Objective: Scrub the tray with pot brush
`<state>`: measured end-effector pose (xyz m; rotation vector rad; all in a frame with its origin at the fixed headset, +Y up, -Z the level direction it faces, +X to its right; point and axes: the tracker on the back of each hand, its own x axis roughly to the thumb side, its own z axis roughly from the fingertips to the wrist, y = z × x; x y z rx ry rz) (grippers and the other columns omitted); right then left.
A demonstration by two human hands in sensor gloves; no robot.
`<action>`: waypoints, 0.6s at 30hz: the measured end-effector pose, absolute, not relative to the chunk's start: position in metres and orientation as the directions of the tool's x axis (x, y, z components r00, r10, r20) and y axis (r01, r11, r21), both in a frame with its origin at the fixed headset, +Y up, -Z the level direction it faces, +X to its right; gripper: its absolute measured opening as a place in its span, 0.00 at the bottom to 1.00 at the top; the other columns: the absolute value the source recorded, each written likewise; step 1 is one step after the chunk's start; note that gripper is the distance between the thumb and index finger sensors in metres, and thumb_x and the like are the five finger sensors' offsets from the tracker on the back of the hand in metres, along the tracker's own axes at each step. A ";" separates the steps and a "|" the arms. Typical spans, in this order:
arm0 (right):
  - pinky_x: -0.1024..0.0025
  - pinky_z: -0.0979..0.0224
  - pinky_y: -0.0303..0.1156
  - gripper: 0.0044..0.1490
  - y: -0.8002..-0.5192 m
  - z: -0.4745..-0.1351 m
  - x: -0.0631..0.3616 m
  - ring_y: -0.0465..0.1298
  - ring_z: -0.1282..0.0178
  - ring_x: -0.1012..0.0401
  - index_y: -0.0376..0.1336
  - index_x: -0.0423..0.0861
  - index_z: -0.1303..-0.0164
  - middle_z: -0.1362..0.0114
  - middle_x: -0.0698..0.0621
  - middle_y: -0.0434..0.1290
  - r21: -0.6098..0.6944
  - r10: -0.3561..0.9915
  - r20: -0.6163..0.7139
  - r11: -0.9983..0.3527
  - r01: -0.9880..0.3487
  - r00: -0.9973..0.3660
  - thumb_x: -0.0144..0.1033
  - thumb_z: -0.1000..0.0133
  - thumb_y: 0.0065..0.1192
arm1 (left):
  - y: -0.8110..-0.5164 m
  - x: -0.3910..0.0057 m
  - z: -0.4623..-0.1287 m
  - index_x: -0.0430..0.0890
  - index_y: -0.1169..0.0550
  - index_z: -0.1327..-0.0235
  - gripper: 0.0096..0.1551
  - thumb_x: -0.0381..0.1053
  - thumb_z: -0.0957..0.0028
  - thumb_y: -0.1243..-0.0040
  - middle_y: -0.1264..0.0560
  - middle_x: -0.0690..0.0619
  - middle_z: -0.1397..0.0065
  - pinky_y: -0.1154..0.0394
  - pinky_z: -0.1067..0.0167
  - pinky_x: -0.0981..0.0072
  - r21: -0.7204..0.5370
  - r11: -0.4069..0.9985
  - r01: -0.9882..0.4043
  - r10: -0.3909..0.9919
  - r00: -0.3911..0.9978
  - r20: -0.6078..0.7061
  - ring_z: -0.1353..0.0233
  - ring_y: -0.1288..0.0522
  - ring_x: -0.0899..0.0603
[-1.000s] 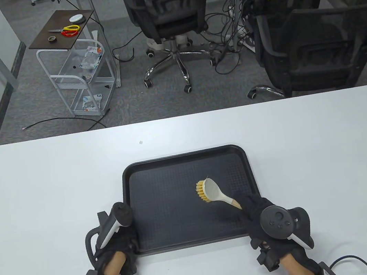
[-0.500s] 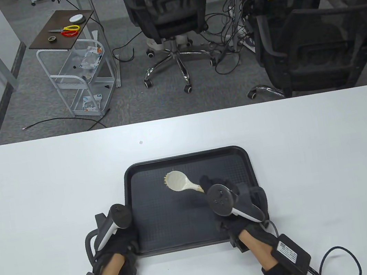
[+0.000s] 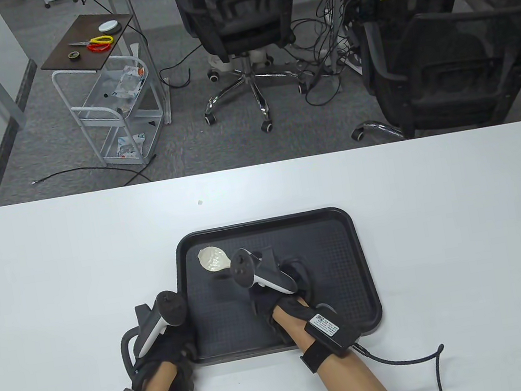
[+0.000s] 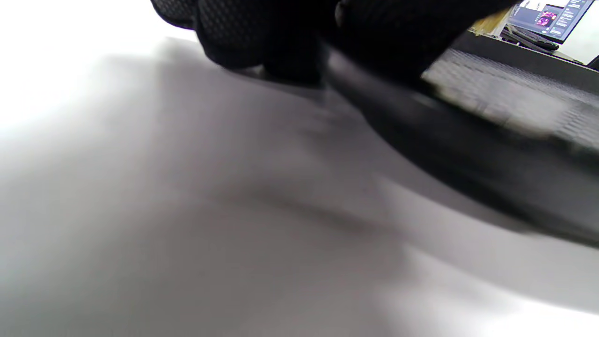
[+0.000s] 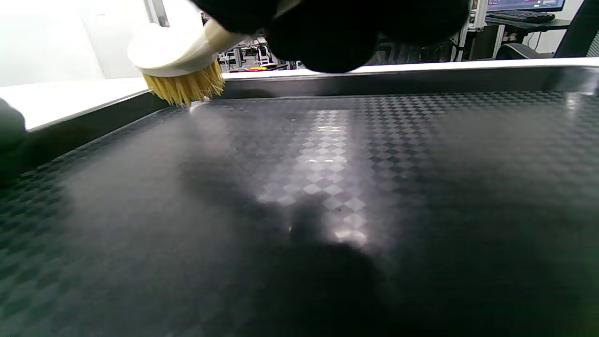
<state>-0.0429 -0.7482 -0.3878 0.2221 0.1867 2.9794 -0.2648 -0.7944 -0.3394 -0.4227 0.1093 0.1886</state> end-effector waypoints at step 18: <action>0.55 0.44 0.77 0.34 -0.758 -0.394 0.051 0.78 0.41 0.54 0.60 0.60 0.26 0.26 0.48 0.70 0.125 0.112 -0.031 -0.985 -0.115 -0.993 0.34 0.45 0.63 | -0.795 -0.266 -0.341 0.58 0.50 0.23 0.45 0.56 0.49 0.41 0.29 0.51 0.41 0.44 0.24 0.45 -0.401 0.892 -0.209 0.162 0.976 -0.148 0.42 0.29 0.46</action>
